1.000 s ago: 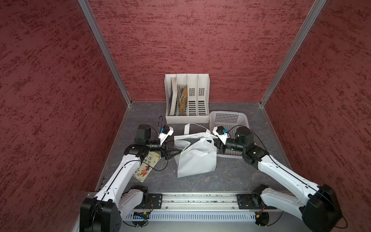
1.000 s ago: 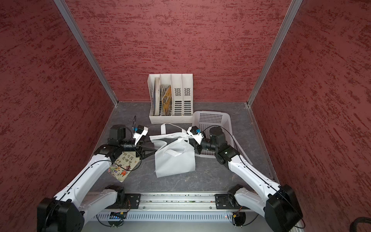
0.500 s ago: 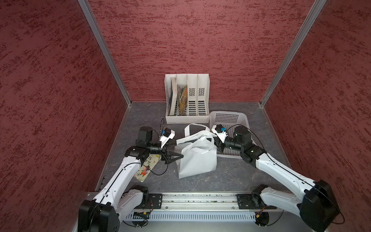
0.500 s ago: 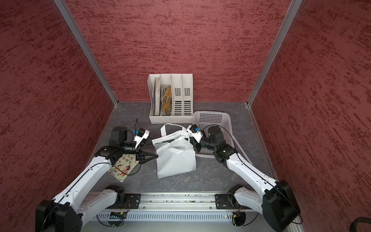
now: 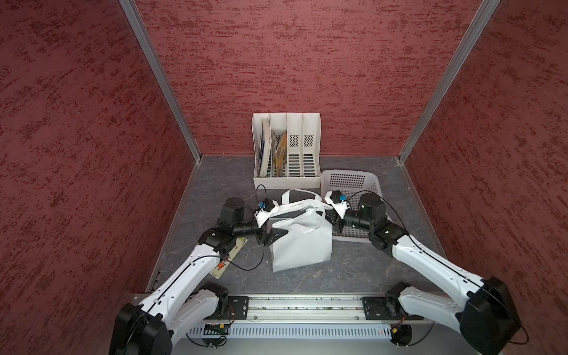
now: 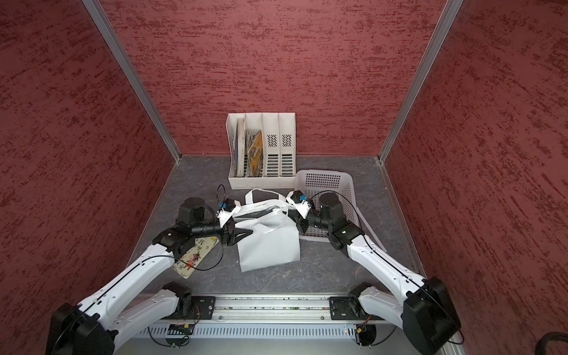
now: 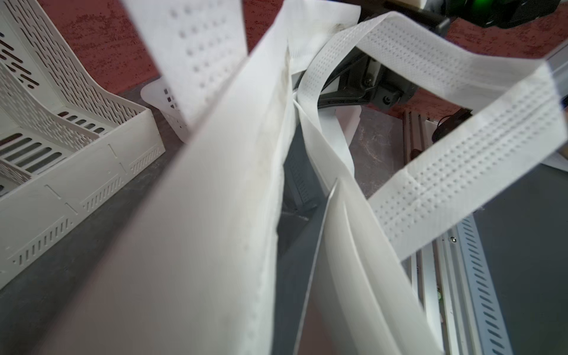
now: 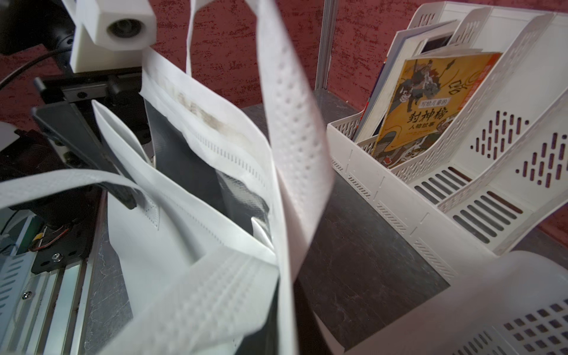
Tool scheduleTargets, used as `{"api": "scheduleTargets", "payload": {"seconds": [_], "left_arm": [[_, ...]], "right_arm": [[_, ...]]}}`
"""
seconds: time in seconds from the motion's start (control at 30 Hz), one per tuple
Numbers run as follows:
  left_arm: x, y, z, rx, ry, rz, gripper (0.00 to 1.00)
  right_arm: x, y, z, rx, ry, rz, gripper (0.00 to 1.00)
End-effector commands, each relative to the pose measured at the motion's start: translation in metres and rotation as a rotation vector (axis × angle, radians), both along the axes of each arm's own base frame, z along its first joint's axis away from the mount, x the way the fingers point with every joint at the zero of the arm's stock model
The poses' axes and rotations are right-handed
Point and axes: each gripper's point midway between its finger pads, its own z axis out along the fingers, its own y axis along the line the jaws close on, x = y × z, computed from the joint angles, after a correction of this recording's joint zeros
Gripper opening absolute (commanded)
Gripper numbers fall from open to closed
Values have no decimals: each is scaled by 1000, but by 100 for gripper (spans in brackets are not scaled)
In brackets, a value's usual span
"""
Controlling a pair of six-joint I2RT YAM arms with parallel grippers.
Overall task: Place the ice pack in the delivery bag
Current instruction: Close the delivery bag at the center of the board.
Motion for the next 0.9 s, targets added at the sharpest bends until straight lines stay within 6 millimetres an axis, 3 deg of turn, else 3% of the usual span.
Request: {"api": "scheduleTargets", "payload": {"seconds": [0.0,0.07,0.1,0.27,0.33,0.37,0.4,0.43,0.57,0.67,0.77,0.87], "left_arm": [[14,3,7,-7,-22,17,59],[14,5,5,-15,8,-2,38],[15,6,5,-22,14,-6,32],[11,13,8,-44,4,-40,16],[11,16,11,-56,-9,-55,10],[11,18,14,-62,-16,-61,9],[11,18,17,-68,-23,-67,8],[12,19,23,-74,-32,-71,8],[16,22,37,-73,-72,-74,8],[20,28,28,-77,-50,-62,8],[23,30,16,-101,3,-67,16],[23,27,13,-123,32,-84,28]], "right_arm": [[-8,-1,2,-6,-16,34,18],[-11,0,0,-14,-7,51,23],[-11,1,-1,-19,-1,53,25],[-12,4,-11,-59,31,86,40],[-12,6,-12,-73,35,107,39],[-12,7,-13,-81,41,117,33],[-10,9,-10,-84,37,125,21],[-8,9,-6,-84,34,122,2],[0,4,23,-25,-61,43,0],[2,-1,14,-31,-66,14,0],[-2,2,-7,-67,-2,45,12],[-6,6,-15,-67,26,85,33]]}}
